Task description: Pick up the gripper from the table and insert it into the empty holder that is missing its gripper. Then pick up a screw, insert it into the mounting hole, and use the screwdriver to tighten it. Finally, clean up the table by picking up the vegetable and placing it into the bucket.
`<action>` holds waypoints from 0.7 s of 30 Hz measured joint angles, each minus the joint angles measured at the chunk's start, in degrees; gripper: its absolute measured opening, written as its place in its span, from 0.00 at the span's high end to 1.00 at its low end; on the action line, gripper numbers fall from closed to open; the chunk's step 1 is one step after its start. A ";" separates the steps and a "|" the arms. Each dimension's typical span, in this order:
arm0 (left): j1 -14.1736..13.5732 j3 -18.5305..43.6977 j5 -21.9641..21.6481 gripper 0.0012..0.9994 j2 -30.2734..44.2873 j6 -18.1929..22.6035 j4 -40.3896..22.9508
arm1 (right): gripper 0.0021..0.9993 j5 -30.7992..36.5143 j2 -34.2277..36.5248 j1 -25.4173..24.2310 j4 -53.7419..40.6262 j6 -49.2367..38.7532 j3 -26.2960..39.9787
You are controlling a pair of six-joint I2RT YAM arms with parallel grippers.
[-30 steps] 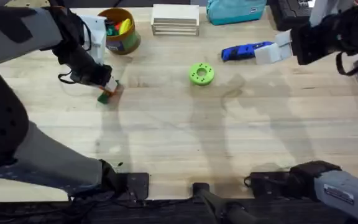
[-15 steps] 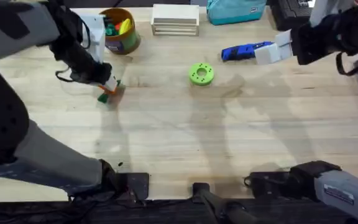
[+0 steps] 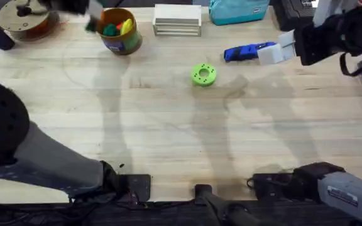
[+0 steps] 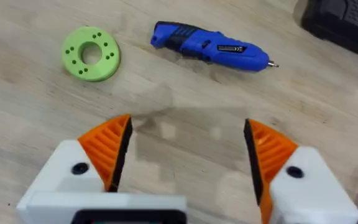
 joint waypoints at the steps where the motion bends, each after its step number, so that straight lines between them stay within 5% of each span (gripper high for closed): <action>1: 0.00 0.50 0.51 0.99 0.01 -0.55 2.91 | 0.01 0.00 0.00 0.00 0.00 0.00 0.00; 10: -0.38 0.66 1.95 0.99 1.92 -6.68 17.14 | 0.01 0.00 -0.01 0.00 0.00 0.00 0.00; 21: -1.99 0.66 2.06 0.99 12.11 -8.34 23.50 | 0.01 0.00 0.00 0.00 0.00 0.00 0.00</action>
